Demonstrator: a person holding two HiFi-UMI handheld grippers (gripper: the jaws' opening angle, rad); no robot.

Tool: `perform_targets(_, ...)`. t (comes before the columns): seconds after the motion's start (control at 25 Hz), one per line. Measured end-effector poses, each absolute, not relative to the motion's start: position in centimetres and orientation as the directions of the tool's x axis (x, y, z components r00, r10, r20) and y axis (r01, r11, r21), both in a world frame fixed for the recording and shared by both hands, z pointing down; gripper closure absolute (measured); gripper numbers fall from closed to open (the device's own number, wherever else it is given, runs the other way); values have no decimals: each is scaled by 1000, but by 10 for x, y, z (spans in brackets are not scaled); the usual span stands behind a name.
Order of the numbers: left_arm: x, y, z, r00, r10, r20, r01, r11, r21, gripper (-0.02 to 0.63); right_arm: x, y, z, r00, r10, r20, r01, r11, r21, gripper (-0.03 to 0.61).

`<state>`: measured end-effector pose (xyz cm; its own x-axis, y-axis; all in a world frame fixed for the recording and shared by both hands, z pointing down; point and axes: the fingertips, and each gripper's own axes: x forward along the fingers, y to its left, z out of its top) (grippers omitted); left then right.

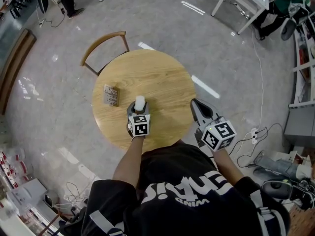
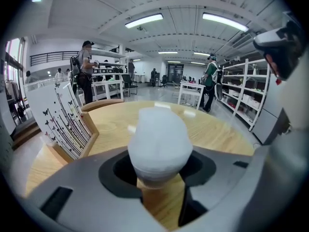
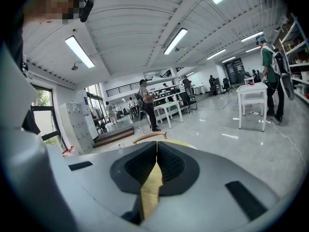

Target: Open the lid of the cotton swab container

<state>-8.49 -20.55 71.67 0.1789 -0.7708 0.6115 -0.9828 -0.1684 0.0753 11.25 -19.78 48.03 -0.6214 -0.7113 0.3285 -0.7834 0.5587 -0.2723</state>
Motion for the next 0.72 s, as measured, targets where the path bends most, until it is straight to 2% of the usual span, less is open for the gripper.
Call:
perform_targets(0.4,-83,-208,672,316,-716,622,-938,-335,92,402,104,-198,480,-638,-700,321,-770,575,-278,576)
perform_targets(0.72,-66,-206,610,476,-672,567,-850,-517,101,402,93,-195,476,-664,-686,298,-748,601,-281,577)
